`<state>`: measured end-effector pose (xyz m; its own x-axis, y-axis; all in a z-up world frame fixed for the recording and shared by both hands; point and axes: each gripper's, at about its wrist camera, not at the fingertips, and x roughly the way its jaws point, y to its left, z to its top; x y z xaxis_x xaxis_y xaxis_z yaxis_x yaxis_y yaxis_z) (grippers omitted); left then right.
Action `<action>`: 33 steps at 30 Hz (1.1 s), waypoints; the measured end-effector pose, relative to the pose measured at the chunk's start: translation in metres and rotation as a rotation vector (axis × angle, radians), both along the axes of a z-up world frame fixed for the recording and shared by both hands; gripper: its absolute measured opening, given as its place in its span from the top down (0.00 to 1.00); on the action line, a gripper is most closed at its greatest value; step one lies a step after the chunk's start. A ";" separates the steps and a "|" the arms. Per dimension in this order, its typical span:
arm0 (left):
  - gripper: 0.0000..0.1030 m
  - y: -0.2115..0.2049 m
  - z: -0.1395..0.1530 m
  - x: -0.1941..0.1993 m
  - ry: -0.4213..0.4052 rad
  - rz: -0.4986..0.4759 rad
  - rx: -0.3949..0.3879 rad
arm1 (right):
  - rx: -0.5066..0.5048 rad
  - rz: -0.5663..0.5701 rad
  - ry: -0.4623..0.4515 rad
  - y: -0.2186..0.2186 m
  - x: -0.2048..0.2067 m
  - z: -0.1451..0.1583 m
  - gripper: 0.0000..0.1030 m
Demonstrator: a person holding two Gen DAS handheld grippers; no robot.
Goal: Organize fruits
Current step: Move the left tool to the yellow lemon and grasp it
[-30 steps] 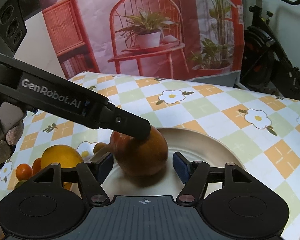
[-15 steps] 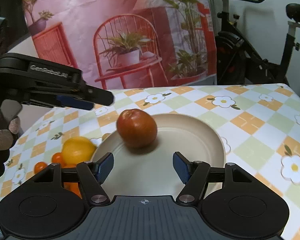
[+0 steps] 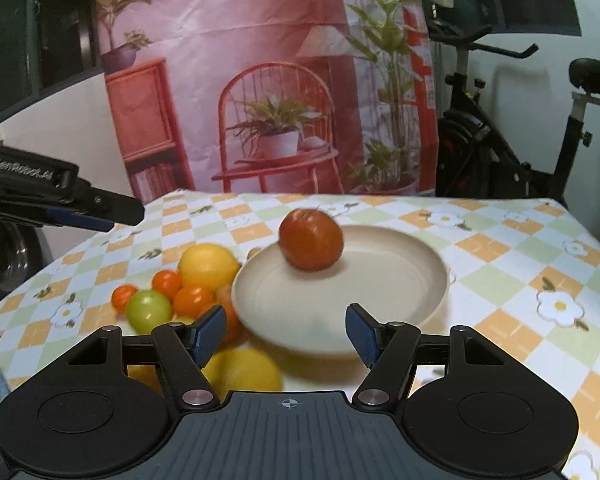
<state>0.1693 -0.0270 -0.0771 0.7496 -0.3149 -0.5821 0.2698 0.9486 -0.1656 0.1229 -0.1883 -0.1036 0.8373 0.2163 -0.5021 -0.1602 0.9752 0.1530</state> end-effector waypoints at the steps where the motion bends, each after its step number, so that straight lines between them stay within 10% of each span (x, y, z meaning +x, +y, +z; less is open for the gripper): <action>1: 0.51 0.002 0.000 -0.004 0.002 0.000 0.002 | -0.006 0.003 0.002 0.002 -0.004 0.000 0.39; 25: 0.48 0.006 -0.024 -0.024 0.099 -0.115 -0.021 | -0.041 0.063 0.073 0.013 -0.027 -0.012 0.35; 33: 0.67 -0.017 -0.033 -0.001 0.202 -0.243 -0.043 | -0.051 0.099 0.093 0.017 -0.026 -0.016 0.40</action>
